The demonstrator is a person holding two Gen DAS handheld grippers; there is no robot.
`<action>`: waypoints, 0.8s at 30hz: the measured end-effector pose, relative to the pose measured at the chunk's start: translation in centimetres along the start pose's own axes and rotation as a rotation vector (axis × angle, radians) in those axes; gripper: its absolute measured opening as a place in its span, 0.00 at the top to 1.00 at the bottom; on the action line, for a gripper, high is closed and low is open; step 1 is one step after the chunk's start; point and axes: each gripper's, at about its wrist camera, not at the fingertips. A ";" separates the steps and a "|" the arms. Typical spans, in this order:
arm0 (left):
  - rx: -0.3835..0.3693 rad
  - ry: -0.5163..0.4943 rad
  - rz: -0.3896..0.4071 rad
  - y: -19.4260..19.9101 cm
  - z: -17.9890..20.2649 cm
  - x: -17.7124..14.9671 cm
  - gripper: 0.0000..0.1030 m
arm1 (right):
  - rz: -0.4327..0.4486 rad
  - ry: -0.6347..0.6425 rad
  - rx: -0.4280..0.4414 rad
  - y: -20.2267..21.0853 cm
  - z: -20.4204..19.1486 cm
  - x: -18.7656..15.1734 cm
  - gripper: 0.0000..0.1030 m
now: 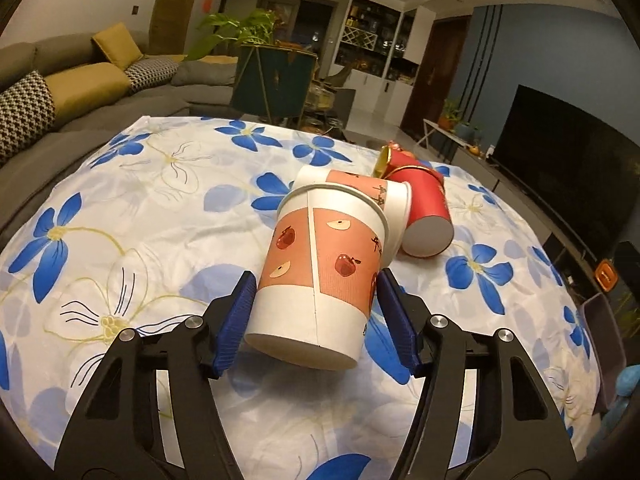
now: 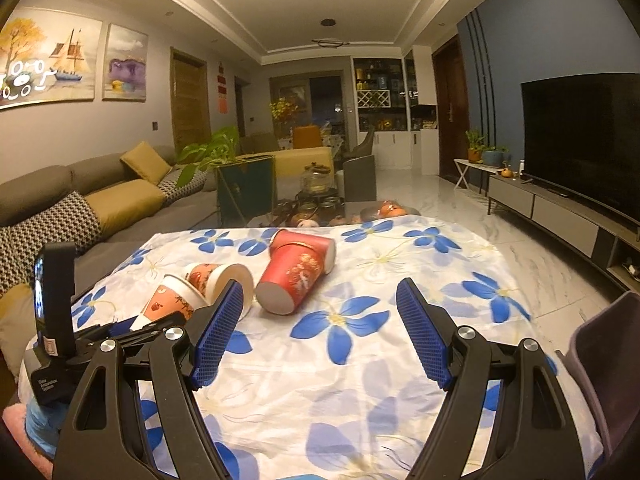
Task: Collect trash
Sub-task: 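Return to the table and grasp the white-and-orange paper cup with the left tool, then grasp the orange-printed paper cup with the right tool while the left tool holds its cup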
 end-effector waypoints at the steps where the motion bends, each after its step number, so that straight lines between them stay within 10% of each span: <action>1: 0.004 0.009 0.008 0.3 -0.2 0.0 0.41 | -0.007 0.005 0.008 -0.4 -0.3 0.0 0.25; 13: 0.191 0.148 0.163 6.4 -4.9 0.5 0.41 | -0.084 0.034 0.126 -6.9 -4.9 0.3 0.26; 24: 0.251 0.151 0.207 8.3 -6.3 0.7 0.41 | -0.212 0.003 0.190 -12.8 -6.3 -0.1 0.52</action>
Point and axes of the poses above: each gripper's, at about its wrist camera, not at the fingertips, and y roughly against the way its jaws point, z to its right, x to its top, and after that the axes turned 7 degrees about x, right-handed
